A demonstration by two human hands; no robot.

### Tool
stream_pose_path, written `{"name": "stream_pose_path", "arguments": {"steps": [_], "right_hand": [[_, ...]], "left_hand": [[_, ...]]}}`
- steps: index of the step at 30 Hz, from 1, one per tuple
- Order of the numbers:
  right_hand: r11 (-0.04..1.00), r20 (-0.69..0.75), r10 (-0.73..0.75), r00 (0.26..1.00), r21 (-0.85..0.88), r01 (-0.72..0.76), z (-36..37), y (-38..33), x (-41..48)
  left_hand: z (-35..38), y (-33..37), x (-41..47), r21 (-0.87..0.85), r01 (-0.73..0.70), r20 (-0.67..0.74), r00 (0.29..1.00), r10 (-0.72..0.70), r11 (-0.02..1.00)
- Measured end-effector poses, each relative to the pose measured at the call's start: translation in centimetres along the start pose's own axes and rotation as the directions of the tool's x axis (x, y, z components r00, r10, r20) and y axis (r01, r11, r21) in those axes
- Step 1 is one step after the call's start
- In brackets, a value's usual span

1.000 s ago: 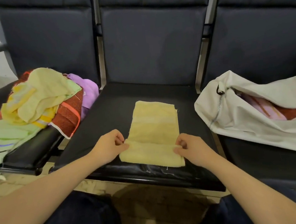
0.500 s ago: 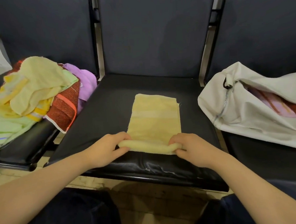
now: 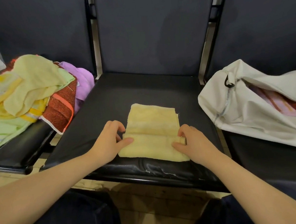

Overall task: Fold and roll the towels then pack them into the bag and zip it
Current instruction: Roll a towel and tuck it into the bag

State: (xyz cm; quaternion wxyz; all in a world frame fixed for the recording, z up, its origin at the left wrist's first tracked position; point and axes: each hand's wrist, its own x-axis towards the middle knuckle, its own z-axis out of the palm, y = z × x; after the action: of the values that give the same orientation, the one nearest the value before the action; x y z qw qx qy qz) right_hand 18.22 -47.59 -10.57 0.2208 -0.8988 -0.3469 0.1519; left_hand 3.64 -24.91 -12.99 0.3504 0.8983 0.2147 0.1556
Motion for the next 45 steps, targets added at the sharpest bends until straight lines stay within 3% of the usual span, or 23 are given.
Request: {"name": "stream_pose_path", "arguments": {"steps": [3, 5, 7, 9, 12, 15, 20, 24, 26, 29, 30, 32, 34, 35, 39, 45], "right_hand": [[0.987, -0.086, -0.160, 0.983, -0.025, 0.159, -0.6, 0.1, 0.3], [0.966, 0.017, -0.256, 0.967, 0.030, 0.255, -1.4, 0.2, 0.1], [0.966, 0.218, -0.256, 0.942, 0.021, 0.258, -1.9, 0.2, -0.1], [0.973, 0.318, -0.208, 0.925, -0.034, 0.230, -1.7, 0.4, 0.0], [0.976, 0.209, -0.199, 0.957, -0.040, 0.212, -1.5, 0.5, 0.3], [0.987, 0.142, -0.141, 0.980, 0.100, 0.127, -1.7, 0.3, 0.3], [0.963, 0.144, -0.055, 0.988, 0.271, 0.014, -1.7, -0.1, 0.2], [0.981, 0.207, -0.025, 0.978, 0.191, -0.015, -1.0, 0.0, 0.4], [0.998, 0.150, -0.003, 0.989, 0.067, -0.007, -0.5, 0.0, 0.5], [0.983, -0.107, -0.175, 0.979, -0.072, 0.167, -0.6, 0.0, 0.6], [0.970, -0.111, -0.236, 0.965, -0.079, 0.228, -0.8, -0.1, 0.5], [0.972, 0.058, -0.236, 0.970, 0.039, 0.234, -1.2, 0.1, 0.4], [0.985, 0.260, -0.170, 0.950, 0.034, 0.167, -1.5, 0.2, 0.3], [0.985, 0.295, -0.157, 0.943, -0.023, 0.171, -1.4, 0.4, 0.3], [0.988, 0.172, -0.152, 0.973, 0.017, 0.151, -1.4, 0.5, 0.7], [0.972, 0.164, -0.083, 0.983, 0.230, 0.043, -1.6, 0.6, 0.9]], "left_hand": [[-0.7, -0.6, 0.2, 0.006, -0.269, 0.063, 0.961, 0.268, 0.963], [-1.1, -1.0, -0.2, -0.016, -0.389, 0.247, 0.891, 0.381, 0.921], [-1.2, -1.4, -0.6, 0.019, -0.353, 0.361, 0.875, 0.323, 0.935], [-1.1, -1.8, -0.7, 0.071, -0.271, 0.352, 0.907, 0.230, 0.960], [-1.3, -1.2, -0.7, 0.031, -0.202, 0.310, 0.933, 0.183, 0.979], [-1.2, -0.1, -0.8, -0.030, -0.117, 0.261, 0.958, 0.121, 0.993], [-1.1, 0.4, -0.7, -0.176, -0.022, 0.211, 0.976, 0.060, 0.984], [-0.3, 0.2, -0.4, -0.171, 0.075, 0.142, 0.989, -0.050, 0.982], [0.0, -0.3, -0.1, -0.072, 0.050, 0.046, 0.998, -0.047, 0.996], [-0.2, -0.9, 0.3, 0.045, -0.181, 0.002, 0.983, 0.181, 0.982], [-0.3, -1.0, 0.4, 0.043, -0.246, 0.041, 0.969, 0.245, 0.968], [-0.6, -1.2, 0.2, 0.037, -0.282, 0.210, 0.940, 0.269, 0.959], [-0.7, -1.3, 0.0, 0.095, -0.244, 0.371, 0.908, 0.193, 0.965], [-0.6, -1.4, 0.0, 0.126, -0.216, 0.395, 0.906, 0.151, 0.968], [-0.9, -0.3, -0.1, 0.053, -0.137, 0.286, 0.951, 0.117, 0.989], [-0.6, 0.9, 0.1, -0.177, 0.109, 0.211, 0.975, -0.070, 0.978]]}}
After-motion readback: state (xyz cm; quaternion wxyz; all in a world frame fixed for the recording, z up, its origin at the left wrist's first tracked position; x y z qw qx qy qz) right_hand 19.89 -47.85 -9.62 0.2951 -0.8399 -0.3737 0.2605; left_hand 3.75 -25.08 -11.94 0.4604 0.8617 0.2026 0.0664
